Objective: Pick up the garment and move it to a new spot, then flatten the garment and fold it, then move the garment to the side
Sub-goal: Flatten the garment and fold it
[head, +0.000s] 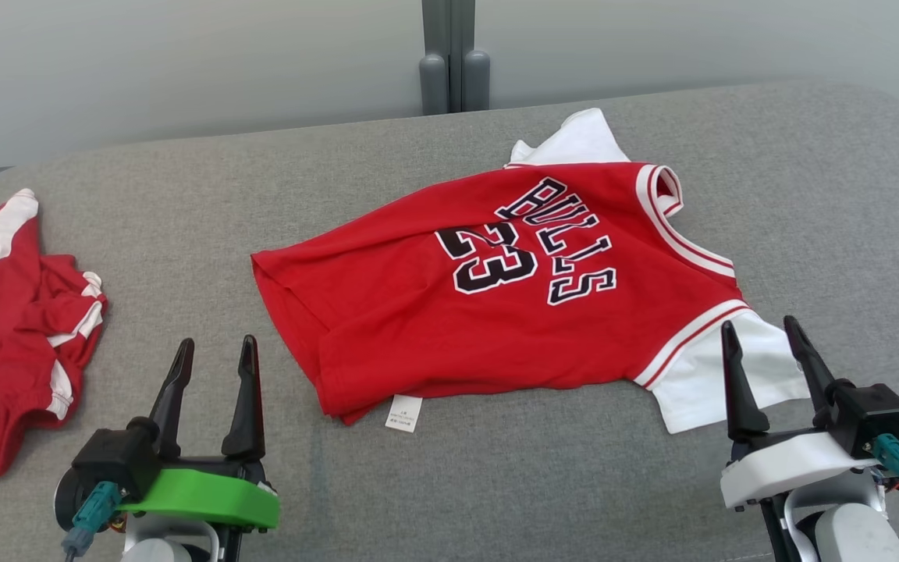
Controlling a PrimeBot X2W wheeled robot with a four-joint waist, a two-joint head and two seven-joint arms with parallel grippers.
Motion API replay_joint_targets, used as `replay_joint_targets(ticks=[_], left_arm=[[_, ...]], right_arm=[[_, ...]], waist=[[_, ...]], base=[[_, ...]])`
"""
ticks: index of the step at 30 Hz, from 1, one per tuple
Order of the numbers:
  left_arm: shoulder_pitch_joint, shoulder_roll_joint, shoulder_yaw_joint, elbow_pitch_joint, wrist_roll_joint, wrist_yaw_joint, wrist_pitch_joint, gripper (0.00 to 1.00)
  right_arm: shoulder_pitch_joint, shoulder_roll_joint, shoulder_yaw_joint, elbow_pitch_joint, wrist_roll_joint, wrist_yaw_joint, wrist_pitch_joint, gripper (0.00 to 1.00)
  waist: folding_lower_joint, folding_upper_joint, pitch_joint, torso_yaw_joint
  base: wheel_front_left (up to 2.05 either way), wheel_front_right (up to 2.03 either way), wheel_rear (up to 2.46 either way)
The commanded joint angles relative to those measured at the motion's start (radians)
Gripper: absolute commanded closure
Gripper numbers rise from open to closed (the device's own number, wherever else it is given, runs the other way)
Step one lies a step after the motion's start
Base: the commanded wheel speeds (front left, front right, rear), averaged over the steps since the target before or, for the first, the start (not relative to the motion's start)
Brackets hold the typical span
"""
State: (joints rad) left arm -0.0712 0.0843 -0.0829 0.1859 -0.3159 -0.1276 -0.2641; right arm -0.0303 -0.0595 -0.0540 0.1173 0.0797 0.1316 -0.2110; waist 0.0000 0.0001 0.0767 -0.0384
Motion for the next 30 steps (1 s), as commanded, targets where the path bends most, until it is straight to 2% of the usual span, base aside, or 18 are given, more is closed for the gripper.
replay_joint_targets(ticks=[1, 7, 10, 18, 24, 30], left_arm=[[0.014, 0.007, 0.003, 0.001, -0.004, -0.005, 0.0, 0.0], [0.009, 0.006, 0.0, 0.026, -0.02, -0.005, 0.0, 0.0], [-0.048, 0.016, -0.004, 0.076, -0.04, -0.005, 0.009, 0.0], [-0.287, 0.042, -0.027, 0.3, -0.101, -0.001, 0.191, 0.0], [-0.463, 0.046, -0.003, 0.487, -0.14, 0.04, 0.325, 0.0], [-0.582, 0.071, 0.001, 0.611, -0.129, 0.087, 0.374, 0.0]], right_arm=[[0.005, 0.001, 0.014, 0.008, 0.016, -0.002, -0.007, 0.0], [-0.015, 0.004, 0.036, 0.027, 0.021, -0.002, -0.014, 0.0], [-0.027, 0.004, 0.034, 0.029, 0.016, -0.002, -0.016, 0.0], [-0.061, 0.006, 0.069, 0.035, 0.02, -0.002, -0.023, 0.0], [-0.096, 0.007, 0.108, 0.041, 0.033, -0.002, -0.025, 0.0], [-0.126, 0.008, 0.139, 0.043, 0.039, -0.002, -0.035, 0.0]], waist=[[0.0, -0.0001, -0.005, -0.006], [0.0, -0.0001, 0.003, -0.012], [0.0, -0.0001, 0.018, -0.012], [0.0, -0.0001, 0.074, -0.035], [0.0, -0.0001, 0.141, -0.079], [0.0, -0.0001, 0.207, -0.12]], base=[[0.0, 0.0, 0.0], [0.0, 0.0, 0.0], [0.0, 0.0, 0.0], [0.0, 0.0, 0.0], [0.0, 0.0, 0.0], [0.0, 0.0, 0.0]])
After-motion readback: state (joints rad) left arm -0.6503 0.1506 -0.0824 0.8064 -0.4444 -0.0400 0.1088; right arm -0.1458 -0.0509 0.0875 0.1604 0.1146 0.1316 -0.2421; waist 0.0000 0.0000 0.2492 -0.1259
